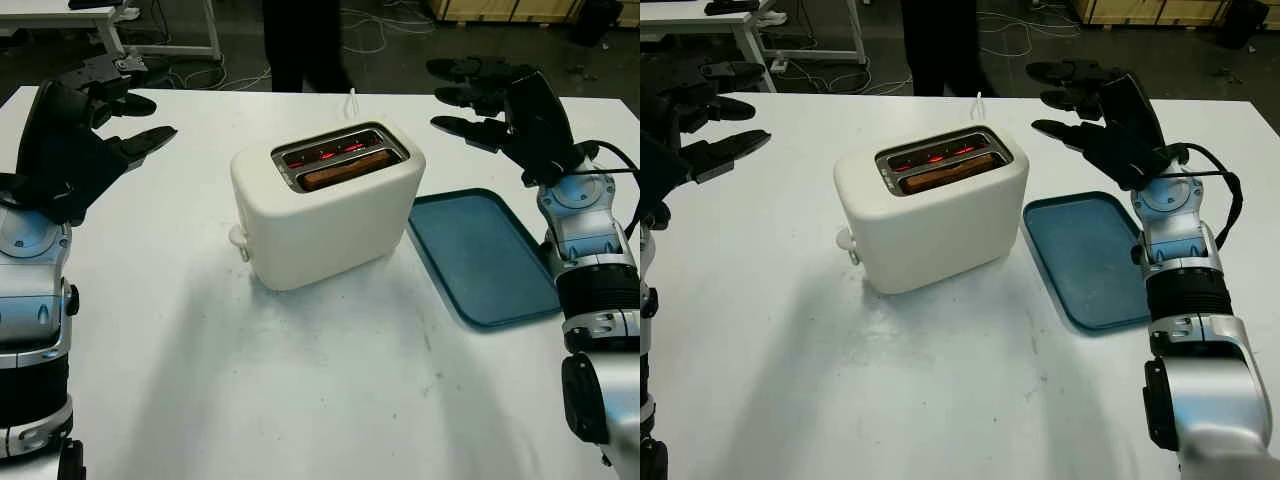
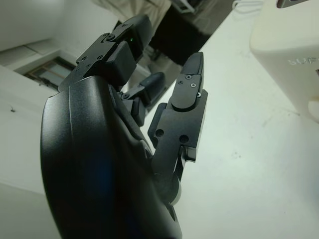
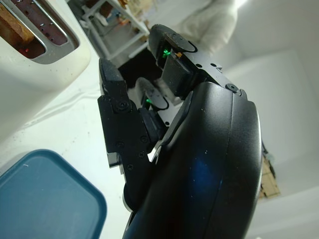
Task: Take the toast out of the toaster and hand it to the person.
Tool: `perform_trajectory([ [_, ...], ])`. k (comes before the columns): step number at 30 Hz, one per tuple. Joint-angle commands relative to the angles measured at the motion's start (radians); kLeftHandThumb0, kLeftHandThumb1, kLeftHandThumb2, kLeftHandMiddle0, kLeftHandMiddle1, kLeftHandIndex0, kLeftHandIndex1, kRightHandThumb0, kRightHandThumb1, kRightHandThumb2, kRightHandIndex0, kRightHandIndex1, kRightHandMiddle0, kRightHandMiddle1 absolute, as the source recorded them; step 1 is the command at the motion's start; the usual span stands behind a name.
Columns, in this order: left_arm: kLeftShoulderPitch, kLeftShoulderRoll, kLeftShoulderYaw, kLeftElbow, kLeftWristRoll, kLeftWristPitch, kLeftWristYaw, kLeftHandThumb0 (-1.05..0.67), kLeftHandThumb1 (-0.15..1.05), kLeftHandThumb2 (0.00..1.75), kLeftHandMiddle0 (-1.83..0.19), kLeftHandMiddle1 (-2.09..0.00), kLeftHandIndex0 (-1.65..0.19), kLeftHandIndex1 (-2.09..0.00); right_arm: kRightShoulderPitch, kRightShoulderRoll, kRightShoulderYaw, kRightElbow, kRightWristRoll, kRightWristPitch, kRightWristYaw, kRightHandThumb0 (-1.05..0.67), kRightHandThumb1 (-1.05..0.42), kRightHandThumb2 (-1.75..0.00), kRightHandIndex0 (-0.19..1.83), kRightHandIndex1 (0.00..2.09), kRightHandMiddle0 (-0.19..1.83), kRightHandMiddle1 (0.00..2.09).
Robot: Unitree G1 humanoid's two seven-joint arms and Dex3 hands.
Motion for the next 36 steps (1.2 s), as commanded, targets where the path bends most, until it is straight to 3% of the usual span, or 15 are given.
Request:
perform_trajectory([
  [1,0.004,0.012,-0.004,-0.006,0.009,-0.013,-0.001,-0.14,0.91,0.01,-0.29,-0.99,-0.56,-0.28,0.011,0.008,-0.01,-0.014,0.014,-0.004,-0.007,-0.1,-0.88,0.0,0.76,0.01,0.69,0.0],
  [16,0.008,0.007,0.005,-0.012,0.004,-0.001,0.005,-0.16,0.91,0.01,-0.28,-0.97,-0.54,-0.3,0.012,0.005,-0.006,-0.022,0.004,-0.003,-0.017,-0.09,-0.88,0.0,0.77,0.02,0.7,0.01],
  [31,0.004,0.008,-0.004,0.005,0.01,-0.014,-0.002,-0.16,0.91,0.0,-0.29,-0.98,-0.53,-0.34,0.015,-0.003,-0.011,-0.035,0.012,0.013,-0.009,-0.2,-0.87,0.0,0.76,0.01,0.69,0.0],
  [36,-0.007,0.008,-0.002,0.001,0.006,0.003,-0.006,-0.13,0.91,0.0,-0.28,-0.97,-0.52,-0.34,0.009,-0.001,-0.007,-0.046,0.009,0.021,-0.009,-0.12,-0.87,0.0,0.77,0.01,0.7,0.0],
])
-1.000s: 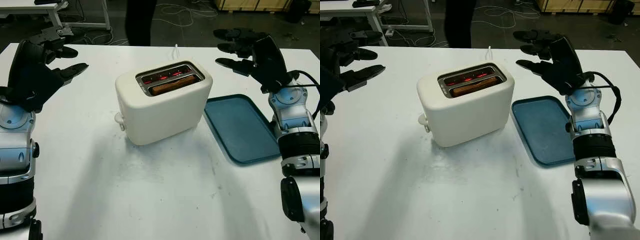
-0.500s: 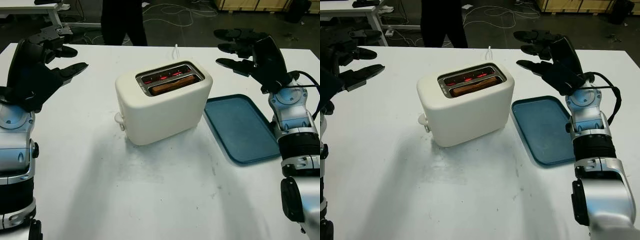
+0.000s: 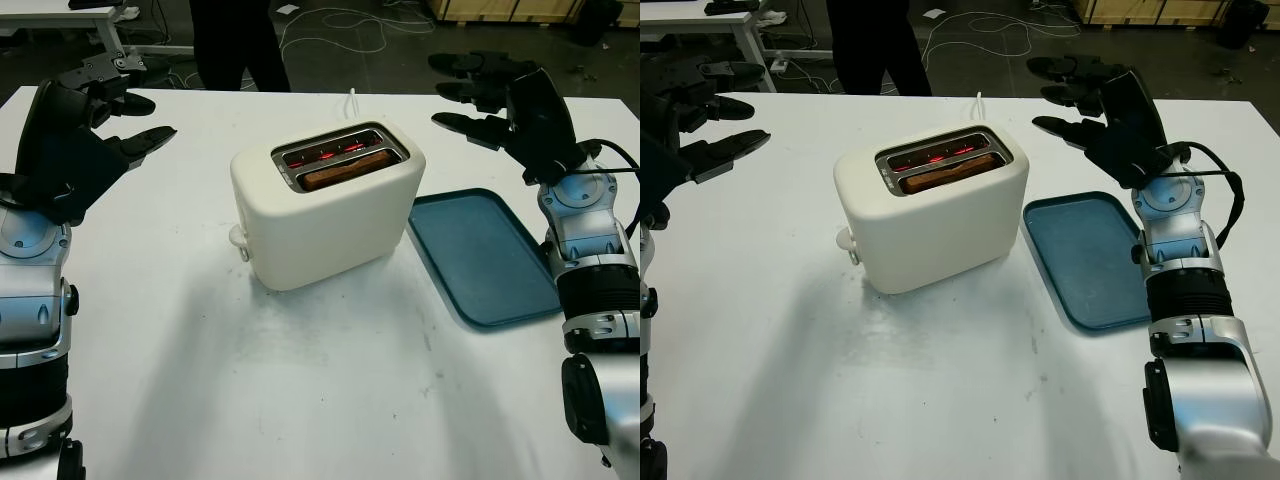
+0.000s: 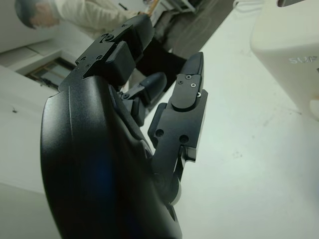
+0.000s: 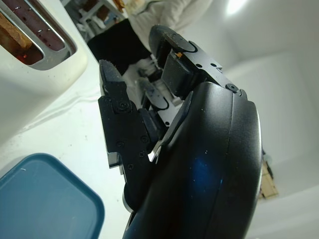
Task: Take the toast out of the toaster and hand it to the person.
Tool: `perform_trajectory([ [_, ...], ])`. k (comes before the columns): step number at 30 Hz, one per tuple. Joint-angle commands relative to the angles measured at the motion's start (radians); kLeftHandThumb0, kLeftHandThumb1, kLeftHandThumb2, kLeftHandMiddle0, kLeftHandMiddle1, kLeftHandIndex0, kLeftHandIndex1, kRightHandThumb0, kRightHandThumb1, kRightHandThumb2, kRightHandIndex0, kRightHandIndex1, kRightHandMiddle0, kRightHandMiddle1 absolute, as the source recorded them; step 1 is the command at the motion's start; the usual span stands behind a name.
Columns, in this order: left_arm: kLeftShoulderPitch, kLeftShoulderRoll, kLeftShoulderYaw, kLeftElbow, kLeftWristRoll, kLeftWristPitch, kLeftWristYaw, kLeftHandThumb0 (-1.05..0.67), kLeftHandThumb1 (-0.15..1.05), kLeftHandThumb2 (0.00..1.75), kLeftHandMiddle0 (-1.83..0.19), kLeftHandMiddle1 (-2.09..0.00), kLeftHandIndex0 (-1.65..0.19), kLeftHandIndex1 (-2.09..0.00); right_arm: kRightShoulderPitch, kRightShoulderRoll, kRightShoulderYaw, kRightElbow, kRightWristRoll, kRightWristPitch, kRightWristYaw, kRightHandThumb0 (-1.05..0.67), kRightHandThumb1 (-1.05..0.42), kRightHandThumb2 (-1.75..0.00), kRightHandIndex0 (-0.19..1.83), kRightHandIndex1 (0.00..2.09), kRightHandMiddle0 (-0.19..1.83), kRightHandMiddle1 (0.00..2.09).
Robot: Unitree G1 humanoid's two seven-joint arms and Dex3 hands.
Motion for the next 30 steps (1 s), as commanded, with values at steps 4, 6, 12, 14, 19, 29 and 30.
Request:
perform_trajectory([
  [4,-0.015,0.004,-0.007,0.007,-0.003,0.006,-0.001,-0.15,0.9,0.0,-0.29,-0.97,-0.52,-0.35,0.002,0.003,-0.003,-0.027,0.005,0.021,-0.002,-0.12,-0.88,0.0,0.76,0.01,0.69,0.0],
  [6,-0.017,0.003,-0.008,0.007,-0.007,0.011,-0.006,-0.16,0.9,0.0,-0.28,-0.97,-0.52,-0.36,0.001,0.001,-0.001,-0.024,0.002,0.015,0.0,-0.12,-0.88,0.0,0.76,0.01,0.69,0.0],
  [12,-0.023,0.006,-0.016,-0.003,-0.002,0.037,-0.007,-0.19,0.89,0.0,-0.27,-0.98,-0.51,-0.37,0.0,0.002,-0.003,-0.025,0.007,0.027,0.0,-0.11,-0.87,0.0,0.76,0.01,0.69,0.01],
  [14,-0.024,0.005,-0.016,-0.001,-0.004,0.033,-0.006,-0.18,0.89,0.0,-0.27,-0.98,-0.5,-0.37,-0.001,0.003,-0.006,-0.019,0.015,0.024,0.008,-0.1,-0.88,0.0,0.76,0.01,0.69,0.01],
  [19,-0.019,-0.001,-0.017,-0.002,-0.007,0.03,0.0,-0.16,0.9,0.0,-0.26,-0.99,-0.49,-0.38,0.0,0.0,-0.004,-0.004,0.008,0.007,0.001,-0.12,-0.88,0.0,0.77,0.01,0.7,0.01],
  [29,-0.014,-0.012,-0.014,0.01,-0.015,0.018,0.004,-0.17,0.9,0.01,-0.25,-1.0,-0.48,-0.4,0.001,-0.009,-0.008,0.024,0.008,-0.042,0.004,-0.16,-0.87,0.0,0.79,0.02,0.71,0.01],
  [30,-0.014,-0.01,-0.016,0.011,-0.011,0.018,0.005,-0.17,0.9,0.01,-0.26,-1.01,-0.48,-0.41,0.003,-0.011,-0.007,0.022,0.005,-0.042,0.002,-0.17,-0.87,0.0,0.79,0.02,0.71,0.02],
])
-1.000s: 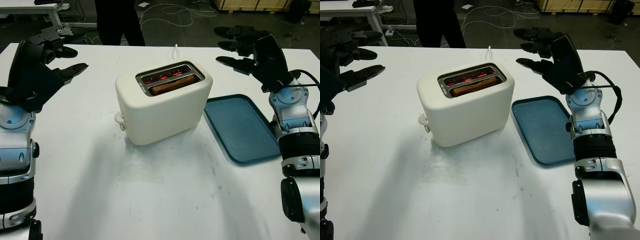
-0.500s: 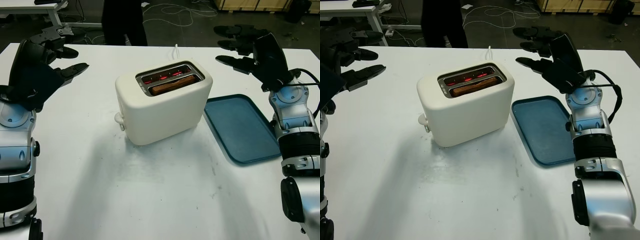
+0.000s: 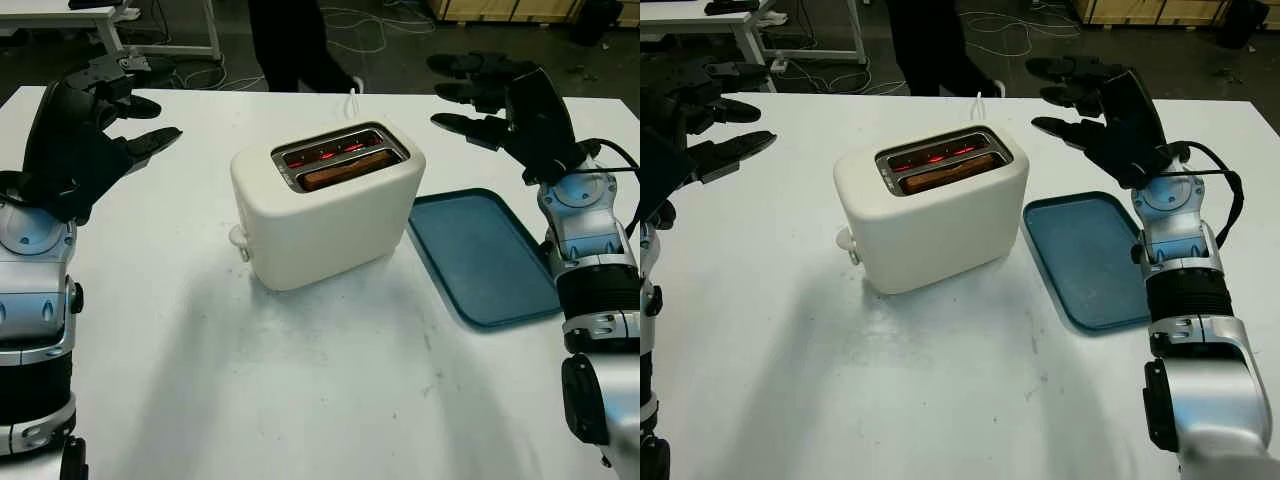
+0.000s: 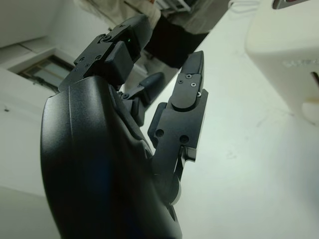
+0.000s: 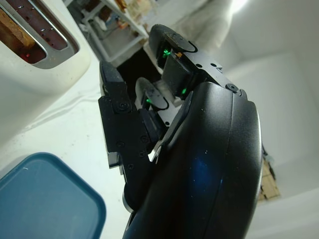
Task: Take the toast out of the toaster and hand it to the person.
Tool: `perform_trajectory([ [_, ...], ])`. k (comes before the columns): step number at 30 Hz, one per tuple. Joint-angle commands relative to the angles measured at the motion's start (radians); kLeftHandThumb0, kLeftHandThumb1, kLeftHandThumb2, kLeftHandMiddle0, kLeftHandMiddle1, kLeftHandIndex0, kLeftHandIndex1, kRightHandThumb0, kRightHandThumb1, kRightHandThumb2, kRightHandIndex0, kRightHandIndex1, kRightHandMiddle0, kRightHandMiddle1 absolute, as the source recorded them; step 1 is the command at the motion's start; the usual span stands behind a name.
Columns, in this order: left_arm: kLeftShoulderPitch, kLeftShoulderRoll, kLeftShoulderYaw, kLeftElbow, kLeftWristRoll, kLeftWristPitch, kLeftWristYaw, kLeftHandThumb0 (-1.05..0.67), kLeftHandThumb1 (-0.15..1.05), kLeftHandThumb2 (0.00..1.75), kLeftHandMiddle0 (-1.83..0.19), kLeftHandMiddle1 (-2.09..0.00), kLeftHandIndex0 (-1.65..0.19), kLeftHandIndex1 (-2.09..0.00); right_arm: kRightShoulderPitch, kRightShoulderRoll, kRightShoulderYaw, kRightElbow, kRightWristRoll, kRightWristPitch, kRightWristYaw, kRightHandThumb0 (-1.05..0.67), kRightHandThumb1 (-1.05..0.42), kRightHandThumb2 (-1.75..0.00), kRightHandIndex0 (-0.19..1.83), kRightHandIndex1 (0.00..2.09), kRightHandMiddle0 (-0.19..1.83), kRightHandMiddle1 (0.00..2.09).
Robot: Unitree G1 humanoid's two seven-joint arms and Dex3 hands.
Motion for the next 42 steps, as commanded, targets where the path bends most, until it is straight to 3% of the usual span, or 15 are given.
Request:
perform_trajectory([
  [1,-0.004,0.005,-0.002,0.009,0.006,-0.011,0.006,-0.18,0.9,0.01,-0.25,-1.01,-0.48,-0.41,0.006,-0.014,-0.007,0.001,-0.005,-0.02,-0.009,-0.19,-0.87,0.0,0.79,0.02,0.71,0.02],
  [27,-0.007,0.002,-0.007,0.023,0.01,-0.036,0.015,-0.11,0.91,0.01,-0.19,-1.09,-0.4,-0.53,0.039,-0.029,-0.025,-0.051,0.0,-0.016,-0.017,-0.19,-0.87,0.0,0.81,0.03,0.73,0.02],
  [42,0.006,0.031,-0.002,-0.012,0.034,-0.07,0.009,-0.08,0.92,0.05,-0.23,-1.1,-0.38,-0.6,0.058,-0.034,-0.03,-0.146,-0.018,0.054,-0.014,-0.13,-0.88,-0.01,0.81,0.02,0.73,0.01],
])
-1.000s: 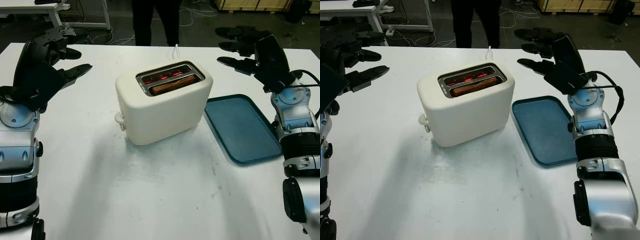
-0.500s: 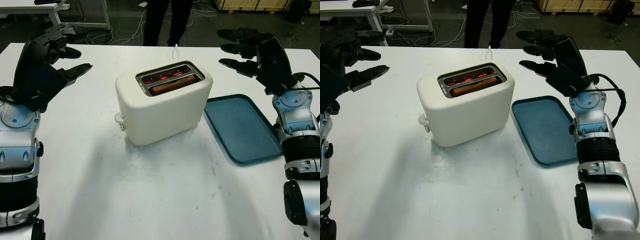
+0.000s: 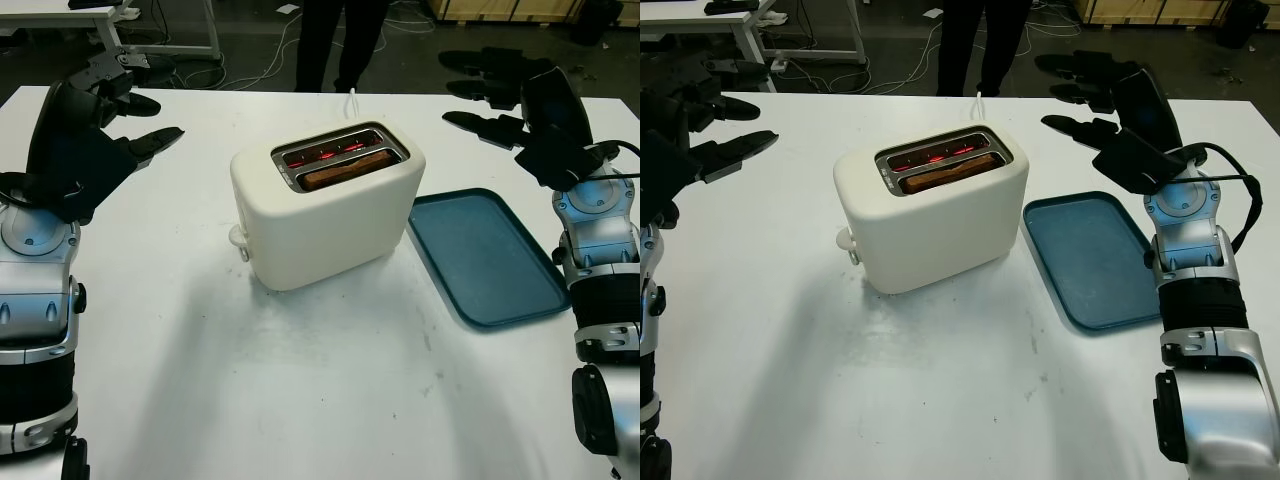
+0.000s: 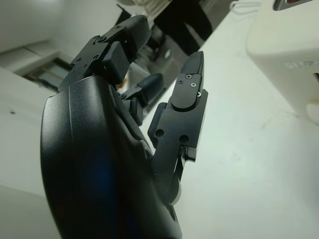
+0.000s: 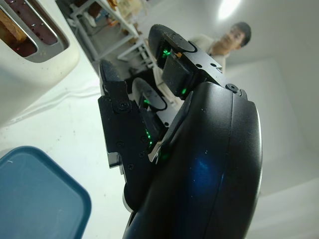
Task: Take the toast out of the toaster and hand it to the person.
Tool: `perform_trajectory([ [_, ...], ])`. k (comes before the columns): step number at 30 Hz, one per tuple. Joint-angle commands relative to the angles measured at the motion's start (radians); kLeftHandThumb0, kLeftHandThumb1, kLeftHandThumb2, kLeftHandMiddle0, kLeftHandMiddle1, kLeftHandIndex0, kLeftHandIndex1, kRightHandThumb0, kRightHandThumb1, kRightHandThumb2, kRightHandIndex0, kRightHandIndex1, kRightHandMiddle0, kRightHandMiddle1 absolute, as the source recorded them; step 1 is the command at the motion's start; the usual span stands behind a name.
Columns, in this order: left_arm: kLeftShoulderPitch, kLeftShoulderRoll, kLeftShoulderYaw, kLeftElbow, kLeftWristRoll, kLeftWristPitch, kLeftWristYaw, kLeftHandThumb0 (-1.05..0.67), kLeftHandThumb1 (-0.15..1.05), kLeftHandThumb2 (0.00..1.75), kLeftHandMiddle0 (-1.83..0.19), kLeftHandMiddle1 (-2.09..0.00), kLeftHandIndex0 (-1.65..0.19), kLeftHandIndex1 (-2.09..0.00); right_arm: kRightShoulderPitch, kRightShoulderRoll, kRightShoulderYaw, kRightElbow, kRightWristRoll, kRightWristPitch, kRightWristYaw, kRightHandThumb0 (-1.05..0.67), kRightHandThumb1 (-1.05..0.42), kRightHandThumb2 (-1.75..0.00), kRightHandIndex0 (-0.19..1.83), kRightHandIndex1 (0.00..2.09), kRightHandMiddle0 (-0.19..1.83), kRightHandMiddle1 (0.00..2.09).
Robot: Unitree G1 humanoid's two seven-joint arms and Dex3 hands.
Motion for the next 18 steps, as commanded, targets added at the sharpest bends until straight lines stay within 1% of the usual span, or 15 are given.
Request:
perform_trajectory([
  [1,0.006,0.006,0.005,-0.011,0.001,-0.017,-0.002,-0.08,0.92,0.06,-0.22,-1.09,-0.37,-0.6,0.004,-0.007,-0.003,-0.017,0.006,0.012,0.0,-0.14,-0.88,-0.01,0.82,0.03,0.74,0.01],
  [4,0.005,0.004,0.008,-0.001,-0.004,-0.021,0.002,-0.12,0.92,0.07,-0.21,-1.08,-0.36,-0.6,-0.002,-0.008,0.001,-0.015,-0.002,0.018,0.002,-0.14,-0.88,-0.01,0.82,0.03,0.74,0.01],
  [9,-0.003,-0.005,0.005,0.007,-0.005,-0.002,0.009,-0.15,0.92,0.07,-0.22,-1.06,-0.36,-0.59,-0.016,-0.003,0.004,0.005,-0.01,0.021,-0.011,-0.09,-0.87,0.0,0.83,0.03,0.74,0.01],
  [16,-0.007,-0.005,0.013,0.024,-0.009,-0.03,0.017,-0.17,0.92,0.05,-0.24,-1.05,-0.38,-0.61,-0.018,-0.006,0.006,0.015,-0.006,0.004,0.0,-0.09,-0.87,0.0,0.83,0.03,0.75,0.01],
  [18,-0.01,-0.004,0.014,0.034,-0.012,-0.04,0.017,-0.18,0.91,0.05,-0.24,-1.05,-0.38,-0.61,-0.018,-0.006,0.008,0.005,-0.01,0.022,-0.003,-0.1,-0.87,0.0,0.83,0.03,0.74,0.01],
])
